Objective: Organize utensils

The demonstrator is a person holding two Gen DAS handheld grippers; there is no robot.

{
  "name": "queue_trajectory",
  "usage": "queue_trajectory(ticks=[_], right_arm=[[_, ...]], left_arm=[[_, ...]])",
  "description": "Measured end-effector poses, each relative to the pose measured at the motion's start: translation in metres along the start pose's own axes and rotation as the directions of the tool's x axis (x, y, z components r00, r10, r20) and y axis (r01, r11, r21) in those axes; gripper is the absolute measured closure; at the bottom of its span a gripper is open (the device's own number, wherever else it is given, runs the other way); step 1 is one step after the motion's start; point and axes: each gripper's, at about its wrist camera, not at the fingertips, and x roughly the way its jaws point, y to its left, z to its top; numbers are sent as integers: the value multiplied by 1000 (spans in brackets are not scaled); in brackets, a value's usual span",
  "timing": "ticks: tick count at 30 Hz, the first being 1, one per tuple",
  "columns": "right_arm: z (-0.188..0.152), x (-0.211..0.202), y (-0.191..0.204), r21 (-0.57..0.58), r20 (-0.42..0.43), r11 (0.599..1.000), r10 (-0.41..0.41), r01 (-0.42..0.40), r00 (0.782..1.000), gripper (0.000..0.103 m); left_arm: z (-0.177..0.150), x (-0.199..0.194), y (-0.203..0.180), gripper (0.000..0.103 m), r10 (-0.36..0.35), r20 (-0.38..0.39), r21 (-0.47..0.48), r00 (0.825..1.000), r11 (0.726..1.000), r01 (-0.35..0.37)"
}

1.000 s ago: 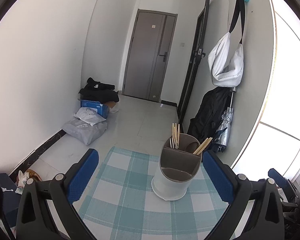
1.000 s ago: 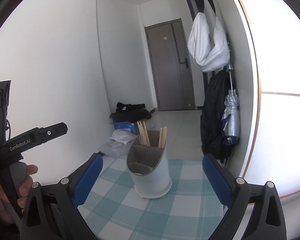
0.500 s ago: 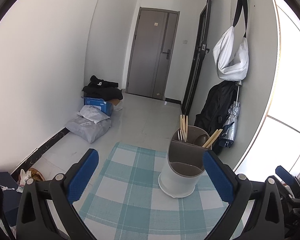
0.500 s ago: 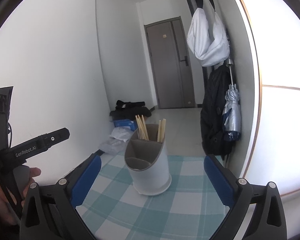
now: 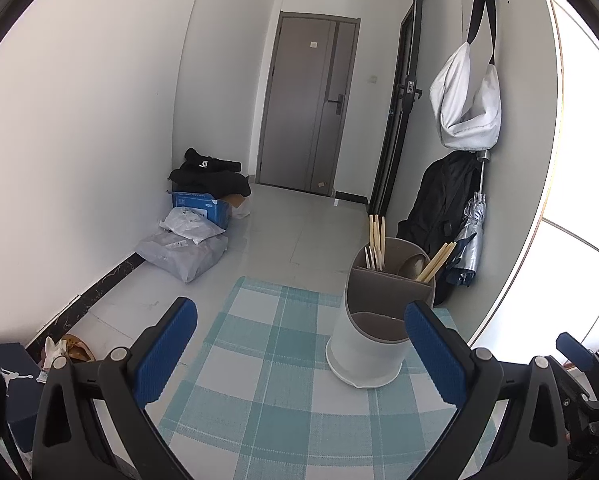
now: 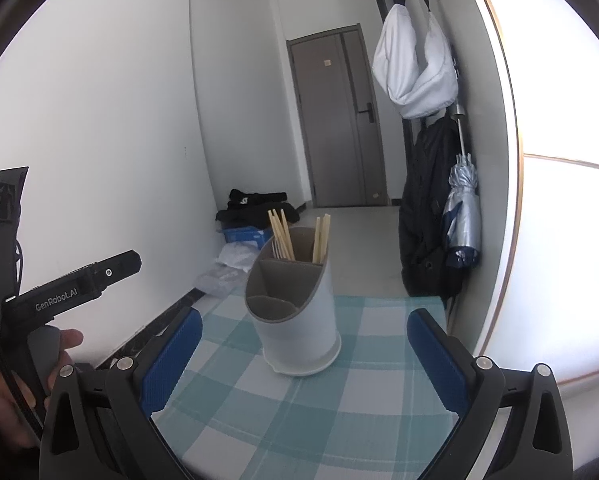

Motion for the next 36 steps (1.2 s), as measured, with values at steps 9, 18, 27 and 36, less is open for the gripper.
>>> queue_trajectory(ticks=[9, 18, 27, 36], right_arm=[[-7, 1, 4, -14, -15, 1000, -4, 4, 1000, 0], [-11, 1, 6, -21, -22, 1000, -10, 10, 1000, 0], [-12, 1, 6, -13, -26, 1000, -20, 20, 999, 0], [-12, 0, 6, -15, -24, 1000, -27, 27, 999, 0]], left_arm=[[-7, 2, -1, 1, 5, -5, 15, 1000, 1000, -5], [-9, -1, 0, 1, 17, 8, 4, 1000, 1000, -17], [-9, -1, 2, 1, 26, 7, -6, 1000, 1000, -26], [-10, -1, -1, 1, 27, 4, 0, 1000, 1000, -27]])
